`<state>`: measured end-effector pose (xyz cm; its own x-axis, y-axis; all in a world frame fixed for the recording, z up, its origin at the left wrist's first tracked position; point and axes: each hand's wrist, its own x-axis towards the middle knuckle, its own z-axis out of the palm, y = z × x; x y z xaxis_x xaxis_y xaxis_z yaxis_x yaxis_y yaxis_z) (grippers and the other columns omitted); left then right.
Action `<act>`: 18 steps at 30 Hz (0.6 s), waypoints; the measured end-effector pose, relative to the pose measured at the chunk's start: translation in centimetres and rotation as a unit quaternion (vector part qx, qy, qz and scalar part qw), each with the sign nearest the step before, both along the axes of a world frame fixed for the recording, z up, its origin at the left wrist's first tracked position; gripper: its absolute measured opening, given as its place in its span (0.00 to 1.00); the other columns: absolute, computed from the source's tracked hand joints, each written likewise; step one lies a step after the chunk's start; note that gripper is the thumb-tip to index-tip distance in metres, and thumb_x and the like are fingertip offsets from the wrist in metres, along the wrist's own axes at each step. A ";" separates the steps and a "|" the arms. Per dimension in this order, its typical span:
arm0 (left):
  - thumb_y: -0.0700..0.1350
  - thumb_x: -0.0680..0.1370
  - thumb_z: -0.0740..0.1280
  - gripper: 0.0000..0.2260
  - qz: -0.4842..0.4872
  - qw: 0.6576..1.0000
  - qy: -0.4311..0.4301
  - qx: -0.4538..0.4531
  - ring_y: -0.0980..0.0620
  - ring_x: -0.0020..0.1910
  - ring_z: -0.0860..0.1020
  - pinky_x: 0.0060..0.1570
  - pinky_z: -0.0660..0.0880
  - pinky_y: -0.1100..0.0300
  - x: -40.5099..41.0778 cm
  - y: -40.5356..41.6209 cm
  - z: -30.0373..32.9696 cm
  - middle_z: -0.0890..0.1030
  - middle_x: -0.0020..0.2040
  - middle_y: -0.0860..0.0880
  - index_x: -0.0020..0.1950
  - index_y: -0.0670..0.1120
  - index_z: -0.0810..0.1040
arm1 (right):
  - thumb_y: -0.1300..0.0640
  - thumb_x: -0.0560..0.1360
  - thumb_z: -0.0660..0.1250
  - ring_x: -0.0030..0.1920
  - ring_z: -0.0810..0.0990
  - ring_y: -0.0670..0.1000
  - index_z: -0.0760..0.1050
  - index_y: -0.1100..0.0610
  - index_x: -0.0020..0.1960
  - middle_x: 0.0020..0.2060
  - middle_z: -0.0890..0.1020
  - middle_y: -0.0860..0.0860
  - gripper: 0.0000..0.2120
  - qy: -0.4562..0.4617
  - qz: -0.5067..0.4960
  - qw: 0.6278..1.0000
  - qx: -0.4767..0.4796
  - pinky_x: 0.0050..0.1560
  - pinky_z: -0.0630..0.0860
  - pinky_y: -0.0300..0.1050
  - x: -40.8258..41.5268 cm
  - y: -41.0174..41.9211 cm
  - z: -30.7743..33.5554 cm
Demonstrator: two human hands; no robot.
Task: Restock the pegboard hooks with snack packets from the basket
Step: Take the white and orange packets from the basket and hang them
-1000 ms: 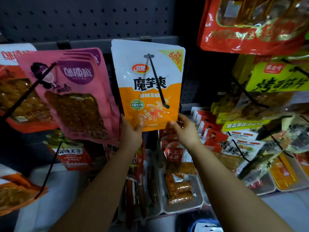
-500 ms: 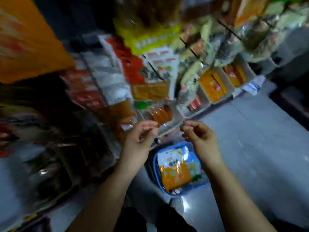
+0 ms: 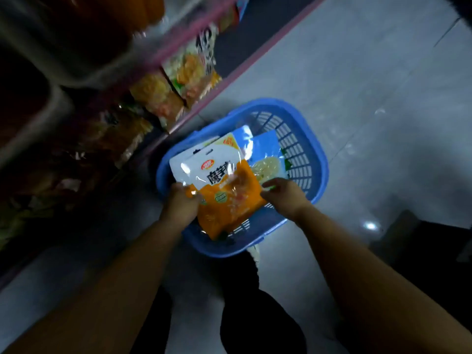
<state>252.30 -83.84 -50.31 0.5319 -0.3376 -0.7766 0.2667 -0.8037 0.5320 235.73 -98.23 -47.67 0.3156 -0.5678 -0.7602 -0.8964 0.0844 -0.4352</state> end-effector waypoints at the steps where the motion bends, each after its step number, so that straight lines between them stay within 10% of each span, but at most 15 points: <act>1: 0.35 0.74 0.68 0.12 0.021 1.000 0.010 0.013 0.39 0.58 0.76 0.48 0.69 0.57 -0.2 -0.1 -1.9 0.78 0.53 0.42 0.55 0.41 0.72 | 0.56 0.74 0.70 0.49 0.80 0.55 0.77 0.58 0.60 0.51 0.83 0.59 0.15 0.008 0.006 1.000 0.003 0.45 0.71 0.42 0.5 -0.2 -2.4; 7: 0.39 0.77 0.66 0.30 0.123 0.992 0.032 0.019 0.43 0.63 0.73 0.64 0.70 0.47 -0.3 -1.0 -8.1 0.71 0.68 0.43 0.75 0.44 0.56 | 0.57 0.71 0.73 0.59 0.77 0.57 0.69 0.61 0.67 0.59 0.78 0.58 0.27 -0.005 -0.008 0.999 -0.039 0.56 0.69 0.42 4.1 -1.9 -11.6; 12: 0.41 0.78 0.64 0.14 0.092 0.995 -0.009 -0.034 0.56 0.42 0.73 0.37 0.68 0.63 0.2 -1.7 -9.7 0.74 0.53 0.49 0.63 0.46 0.69 | 0.51 0.71 0.74 0.62 0.74 0.60 0.68 0.61 0.67 0.61 0.75 0.60 0.30 -0.011 -0.046 0.997 -0.063 0.64 0.71 0.57 5.1 -2.3 -14.6; 18: 0.41 0.78 0.66 0.04 0.124 0.987 -0.092 -0.052 0.48 0.45 0.78 0.49 0.77 0.51 0.5 -1.0 -10.1 0.78 0.51 0.42 0.48 0.43 0.71 | 0.50 0.71 0.73 0.46 0.80 0.57 0.76 0.61 0.47 0.42 0.81 0.55 0.15 -0.034 -0.127 0.989 -0.070 0.46 0.77 0.48 3.9 -1.6 -14.2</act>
<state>252.82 -84.87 -60.38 0.7368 -0.2526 -0.6271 0.3396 -0.6638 0.6664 239.60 -99.84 -61.88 0.1966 -0.7332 -0.6509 -0.8218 0.2389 -0.5173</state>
